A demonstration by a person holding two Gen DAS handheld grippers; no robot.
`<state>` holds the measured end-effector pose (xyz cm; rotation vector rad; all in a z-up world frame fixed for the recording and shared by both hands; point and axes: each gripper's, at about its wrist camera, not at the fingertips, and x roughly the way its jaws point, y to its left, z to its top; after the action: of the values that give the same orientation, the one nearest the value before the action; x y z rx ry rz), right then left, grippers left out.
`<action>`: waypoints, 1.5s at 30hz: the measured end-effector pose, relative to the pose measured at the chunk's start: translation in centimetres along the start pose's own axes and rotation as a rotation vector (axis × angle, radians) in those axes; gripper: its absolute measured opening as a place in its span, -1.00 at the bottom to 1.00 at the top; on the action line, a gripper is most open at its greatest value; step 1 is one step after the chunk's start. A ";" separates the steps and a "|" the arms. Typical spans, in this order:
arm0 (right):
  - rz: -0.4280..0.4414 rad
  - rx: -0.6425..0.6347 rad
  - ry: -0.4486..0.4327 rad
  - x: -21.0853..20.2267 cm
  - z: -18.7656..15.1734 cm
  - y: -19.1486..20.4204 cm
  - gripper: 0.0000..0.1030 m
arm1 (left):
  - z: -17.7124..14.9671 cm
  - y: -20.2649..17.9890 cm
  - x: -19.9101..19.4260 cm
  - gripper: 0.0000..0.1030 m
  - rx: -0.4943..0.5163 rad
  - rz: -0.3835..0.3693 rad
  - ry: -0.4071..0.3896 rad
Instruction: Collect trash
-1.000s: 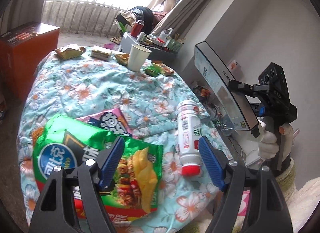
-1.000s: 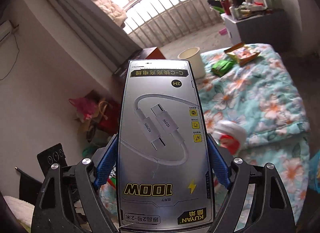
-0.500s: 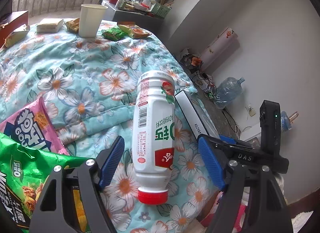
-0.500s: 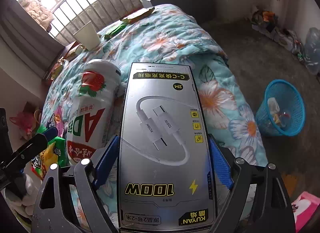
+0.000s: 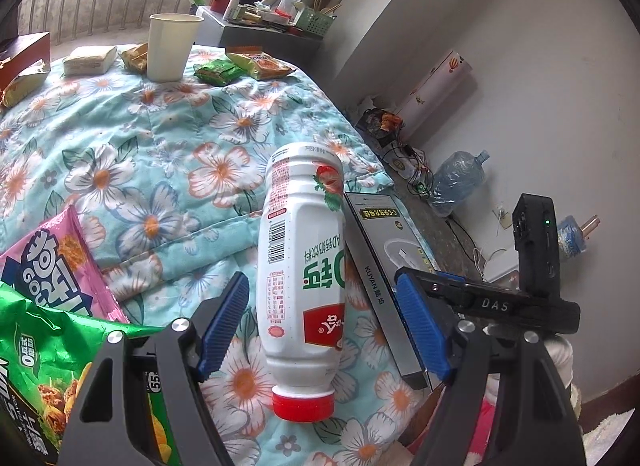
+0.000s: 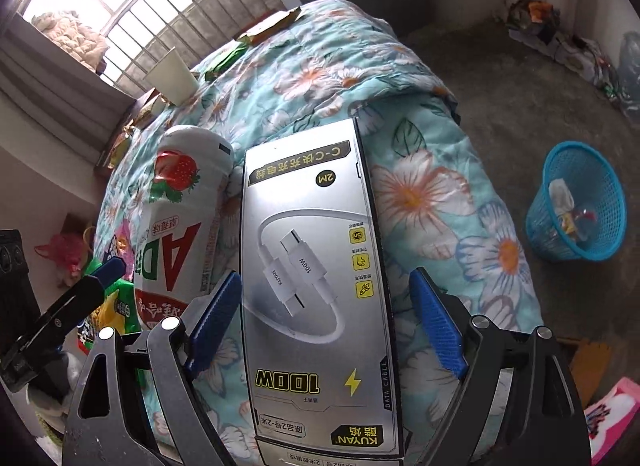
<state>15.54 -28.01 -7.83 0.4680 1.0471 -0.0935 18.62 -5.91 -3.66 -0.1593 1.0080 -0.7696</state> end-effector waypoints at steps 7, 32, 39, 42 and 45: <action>-0.018 -0.011 0.011 1.1 -0.5 0.6 0.25 | -1.2 1.1 -1.9 0.44 -0.012 -0.008 -0.025; -0.197 -0.042 0.025 1.6 -1.6 2.9 0.45 | -5.2 5.6 -9.6 0.44 -0.021 0.014 -0.140; 0.014 0.050 -0.125 -5.2 -0.6 3.7 0.45 | -6.4 8.8 -11.6 0.44 -0.084 0.068 -0.166; 0.141 -0.049 -0.127 -5.9 0.2 8.8 0.45 | -6.6 9.8 -12.5 0.44 -0.104 0.071 -0.183; 0.250 -0.125 -0.075 -3.6 0.3 13.8 0.46 | -6.9 10.5 -13.5 0.44 -0.129 0.076 -0.205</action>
<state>18.02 -16.30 -0.08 0.4745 0.9081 0.1743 14.31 11.99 -2.77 -0.3040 0.8634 -0.6059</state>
